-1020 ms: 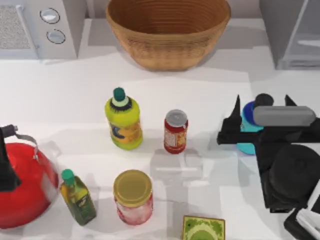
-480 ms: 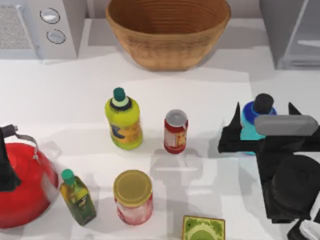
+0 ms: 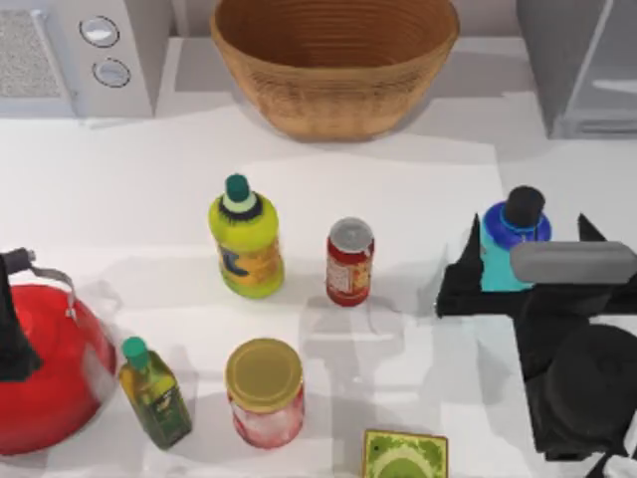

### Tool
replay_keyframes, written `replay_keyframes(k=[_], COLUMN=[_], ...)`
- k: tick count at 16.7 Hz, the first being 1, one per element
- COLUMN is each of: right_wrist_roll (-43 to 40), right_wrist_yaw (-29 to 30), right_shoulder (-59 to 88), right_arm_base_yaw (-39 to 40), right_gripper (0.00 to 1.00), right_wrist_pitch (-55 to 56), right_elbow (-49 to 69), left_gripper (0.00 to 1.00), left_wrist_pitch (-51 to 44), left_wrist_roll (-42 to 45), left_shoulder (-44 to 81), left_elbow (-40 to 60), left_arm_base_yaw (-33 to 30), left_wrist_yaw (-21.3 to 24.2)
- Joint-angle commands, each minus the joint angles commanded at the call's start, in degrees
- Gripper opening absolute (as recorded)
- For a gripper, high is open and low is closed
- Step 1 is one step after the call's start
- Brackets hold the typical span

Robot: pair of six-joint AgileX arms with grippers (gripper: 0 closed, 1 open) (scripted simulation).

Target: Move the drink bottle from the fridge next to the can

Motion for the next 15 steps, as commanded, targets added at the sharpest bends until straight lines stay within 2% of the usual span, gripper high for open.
replay_keyframes(k=[3, 7, 15], right_wrist_roll=[-0.05, -0.06, 0.04], right_wrist_yaw=[-1.83, -6.99, -22.84], right_shoulder=[-5.32, -19.64, -61.26], right_arm_base_yaw=[-1.49, -5.77, -20.4], right_gripper=[1.0, 1.0, 1.0], right_wrist_pitch=[-3.64, -14.32, -49.73], right_elbow=[-0.23, -1.7, -8.53], left_gripper=[1.0, 1.0, 1.0], left_wrist_pitch=[0.0, 0.0, 0.0], left_wrist_roll=[0.0, 0.0, 0.0], left_shoulder=[0.0, 0.0, 0.0], left_elbow=[0.0, 0.0, 0.0], left_arm_base_yaw=[0.0, 0.0, 0.0], left_wrist_yaw=[0.0, 0.0, 0.0])
